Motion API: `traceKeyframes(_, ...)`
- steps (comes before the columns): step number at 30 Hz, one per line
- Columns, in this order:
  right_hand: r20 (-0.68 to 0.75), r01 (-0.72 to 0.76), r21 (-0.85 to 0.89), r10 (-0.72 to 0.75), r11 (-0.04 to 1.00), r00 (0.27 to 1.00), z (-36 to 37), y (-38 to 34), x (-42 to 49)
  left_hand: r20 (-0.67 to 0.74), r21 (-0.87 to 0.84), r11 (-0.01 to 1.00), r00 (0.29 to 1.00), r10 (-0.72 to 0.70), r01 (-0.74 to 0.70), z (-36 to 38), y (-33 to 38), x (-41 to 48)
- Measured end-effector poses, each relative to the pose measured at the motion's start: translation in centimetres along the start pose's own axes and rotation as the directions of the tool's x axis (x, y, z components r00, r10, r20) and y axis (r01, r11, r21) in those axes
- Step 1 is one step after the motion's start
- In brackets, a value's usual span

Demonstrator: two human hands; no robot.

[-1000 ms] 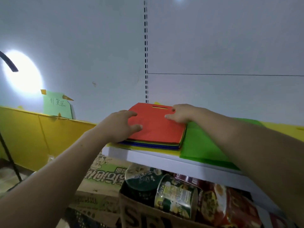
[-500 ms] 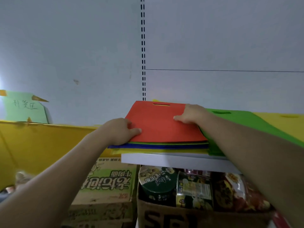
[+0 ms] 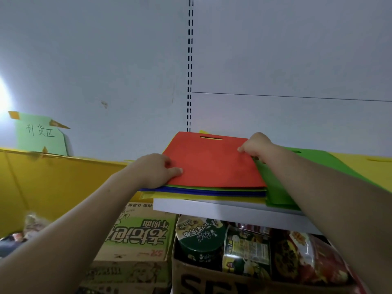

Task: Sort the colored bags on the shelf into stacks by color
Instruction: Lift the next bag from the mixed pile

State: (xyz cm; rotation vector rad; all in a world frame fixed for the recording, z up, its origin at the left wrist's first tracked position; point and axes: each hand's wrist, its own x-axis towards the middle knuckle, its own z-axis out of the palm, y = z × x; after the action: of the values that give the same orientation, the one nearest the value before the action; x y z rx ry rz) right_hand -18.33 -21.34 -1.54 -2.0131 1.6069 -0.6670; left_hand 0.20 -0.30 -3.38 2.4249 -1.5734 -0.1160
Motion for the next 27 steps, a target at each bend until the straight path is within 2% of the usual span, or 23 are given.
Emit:
traceKeyframes(4,0.013,-0.033,0.227,0.031,0.973,0.999,-0.1,0.1,-0.3,-0.013,-0.013,1.000,1.000,0.002,-0.002,0.2,-0.3,0.0)
traceKeyframes(6,0.000,-0.042,0.280,0.044,0.959,0.999,-0.2,0.0,-0.6,-0.012,-0.024,1.000,1.000,0.004,-0.004,0.2,-0.5,0.0)
traceKeyframes(11,-0.094,0.005,0.227,0.017,0.974,0.995,-0.1,0.2,-1.1,-0.032,-0.047,0.999,0.999,0.015,-0.017,0.3,-0.8,-0.1)
traceKeyframes(15,-0.103,0.147,0.261,-0.124,0.954,0.987,0.1,0.5,-1.5,-0.049,-0.084,0.996,0.999,0.023,-0.027,0.5,-0.9,-0.2)
traceKeyframes(18,-0.226,0.228,0.244,-0.174,0.943,0.959,0.0,0.4,-1.6,-0.055,-0.101,0.994,0.998,0.031,-0.037,0.4,-1.0,-0.2)
traceKeyframes(20,-0.305,0.301,0.338,-0.199,0.892,0.931,-0.3,0.2,-2.0,-0.061,-0.130,0.991,0.997,0.036,-0.044,0.4,-1.1,-0.2)
traceKeyframes(23,-0.353,0.374,0.542,-0.200,0.753,0.914,-1.1,-0.1,-3.1,-0.086,-0.206,0.977,0.996,0.030,-0.047,0.4,-1.2,-0.4)
traceKeyframes(27,-0.435,0.412,0.653,-0.130,0.635,0.891,-2.8,-0.6,-4.5,-0.205,-0.354,0.930,0.979,0.024,-0.097,0.2,-1.2,-1.0)
